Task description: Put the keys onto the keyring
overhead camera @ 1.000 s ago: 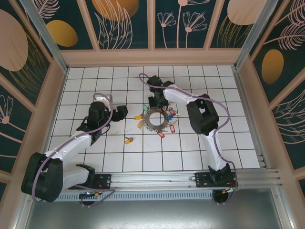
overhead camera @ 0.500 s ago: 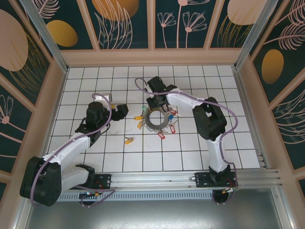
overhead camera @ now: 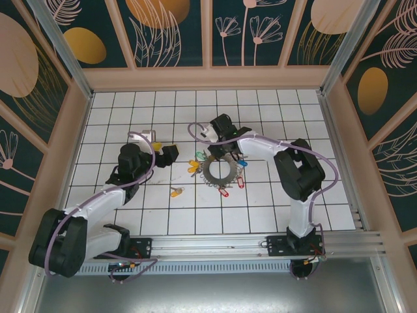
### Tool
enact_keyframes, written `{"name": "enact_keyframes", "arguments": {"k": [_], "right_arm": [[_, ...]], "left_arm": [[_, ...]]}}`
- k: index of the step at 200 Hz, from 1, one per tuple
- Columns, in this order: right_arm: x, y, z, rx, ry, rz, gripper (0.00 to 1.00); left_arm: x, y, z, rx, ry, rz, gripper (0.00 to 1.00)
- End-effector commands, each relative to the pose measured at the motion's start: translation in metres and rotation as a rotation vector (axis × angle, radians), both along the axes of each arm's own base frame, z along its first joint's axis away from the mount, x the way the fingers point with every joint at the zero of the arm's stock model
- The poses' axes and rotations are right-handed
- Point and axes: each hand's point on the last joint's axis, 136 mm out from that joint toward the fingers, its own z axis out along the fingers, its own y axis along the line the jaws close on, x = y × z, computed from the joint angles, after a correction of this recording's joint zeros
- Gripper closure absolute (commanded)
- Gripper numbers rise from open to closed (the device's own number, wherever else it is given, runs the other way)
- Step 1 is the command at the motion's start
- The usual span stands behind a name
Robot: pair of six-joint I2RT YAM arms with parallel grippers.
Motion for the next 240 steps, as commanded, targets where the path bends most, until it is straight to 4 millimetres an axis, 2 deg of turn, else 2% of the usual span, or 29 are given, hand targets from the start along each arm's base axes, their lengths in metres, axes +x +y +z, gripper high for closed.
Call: {"name": "enact_keyframes", "arguments": {"k": [1, 20, 45, 75, 116, 161, 240], "right_arm": [[-0.003, -0.003, -0.005, -0.016, 0.051, 0.022, 1.00], [-0.005, -0.008, -0.017, -0.034, 0.092, -0.025, 1.00], [-0.004, -0.011, -0.023, -0.034, 0.121, -0.078, 1.00], [-0.002, -0.015, -0.025, -0.040, 0.176, -0.141, 1.00], [-0.006, -0.018, -0.021, -0.021, 0.251, -0.161, 0.87], [-0.011, -0.019, -0.023, 0.001, 0.316, -0.184, 0.83], [-0.011, -0.020, -0.037, 0.008, 0.371, -0.227, 0.83]], "left_arm": [[0.002, -0.005, 0.008, -0.023, -0.054, -0.022, 0.15], [0.002, -0.003, 0.008, -0.033, -0.052, -0.008, 0.16], [0.001, 0.000, 0.009, -0.034, -0.055, 0.009, 0.16], [0.000, 0.003, 0.008, -0.032, -0.056, 0.024, 0.16], [0.001, 0.005, 0.008, -0.033, -0.054, 0.037, 0.16], [0.001, 0.005, 0.008, -0.035, -0.053, 0.039, 0.17], [0.000, 0.006, 0.009, -0.036, -0.055, 0.044, 0.17]]}}
